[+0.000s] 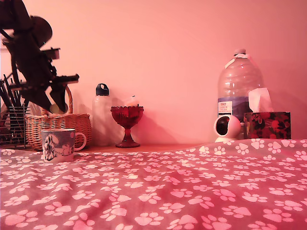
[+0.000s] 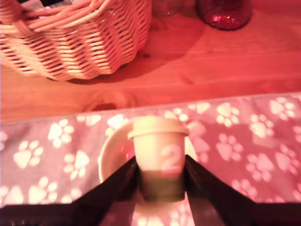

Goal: Pick the coffee capsule and then drop it inside the coffee cup in front of you

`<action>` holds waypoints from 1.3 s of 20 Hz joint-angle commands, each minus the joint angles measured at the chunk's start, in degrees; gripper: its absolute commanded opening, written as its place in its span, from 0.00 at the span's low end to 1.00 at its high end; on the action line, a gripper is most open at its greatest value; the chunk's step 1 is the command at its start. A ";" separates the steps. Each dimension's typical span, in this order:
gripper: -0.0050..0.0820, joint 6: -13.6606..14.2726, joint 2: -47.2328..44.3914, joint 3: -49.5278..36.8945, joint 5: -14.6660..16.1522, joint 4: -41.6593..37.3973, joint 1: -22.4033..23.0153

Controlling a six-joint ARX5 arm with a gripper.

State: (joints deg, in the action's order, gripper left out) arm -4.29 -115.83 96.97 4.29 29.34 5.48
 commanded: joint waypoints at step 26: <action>0.33 1.77 -6.67 5.09 -1.38 5.33 -0.87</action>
State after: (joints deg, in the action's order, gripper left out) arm -2.81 -121.25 101.30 2.94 35.18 4.82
